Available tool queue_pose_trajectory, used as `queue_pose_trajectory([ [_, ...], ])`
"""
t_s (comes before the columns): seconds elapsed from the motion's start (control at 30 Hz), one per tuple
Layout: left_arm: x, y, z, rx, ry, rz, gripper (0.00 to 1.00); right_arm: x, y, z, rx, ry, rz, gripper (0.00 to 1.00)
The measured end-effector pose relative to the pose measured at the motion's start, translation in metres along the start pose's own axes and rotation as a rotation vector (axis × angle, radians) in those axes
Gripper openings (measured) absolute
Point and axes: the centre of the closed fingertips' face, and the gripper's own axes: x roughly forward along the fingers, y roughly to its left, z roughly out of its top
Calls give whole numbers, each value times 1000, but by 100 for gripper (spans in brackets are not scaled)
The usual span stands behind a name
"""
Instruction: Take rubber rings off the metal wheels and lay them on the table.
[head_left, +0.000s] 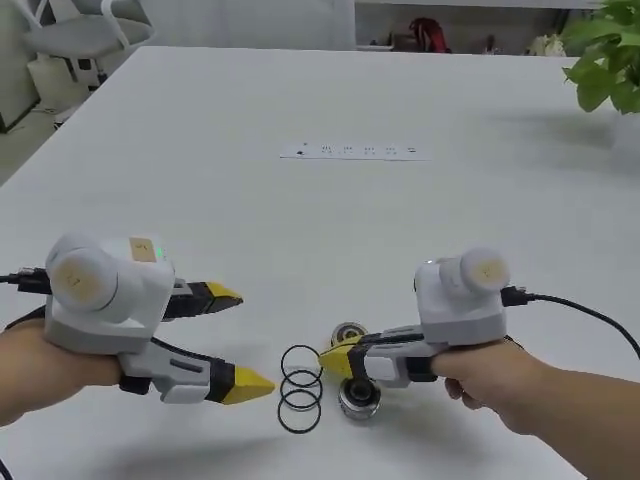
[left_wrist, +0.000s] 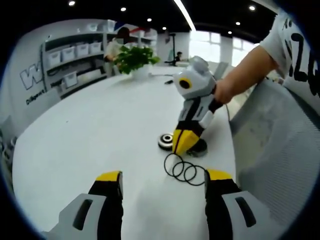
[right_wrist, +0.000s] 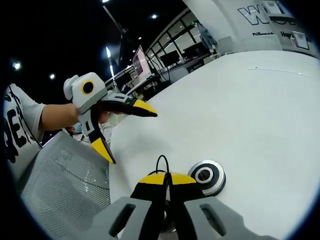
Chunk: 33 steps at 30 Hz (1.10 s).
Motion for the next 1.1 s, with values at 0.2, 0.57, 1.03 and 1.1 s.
queue_pose_trajectory([
  [0.2, 0, 0, 0, 0, 2, -1, 67, 0, 0, 3, -19, -9, -8, 3],
  [0.57, -1, 0, 1, 6, 3, 0, 67, 1, 5, 5, -56, -9, -9, 7],
  [1.03, 0, 1, 5, 9, 2, -2, 67, -6, 2, 17, -47, -53, -18, 11],
  [1.1, 1, 1, 6, 11, 0, -3, 67, -8, 1, 19, -47, -60, -19, 11],
])
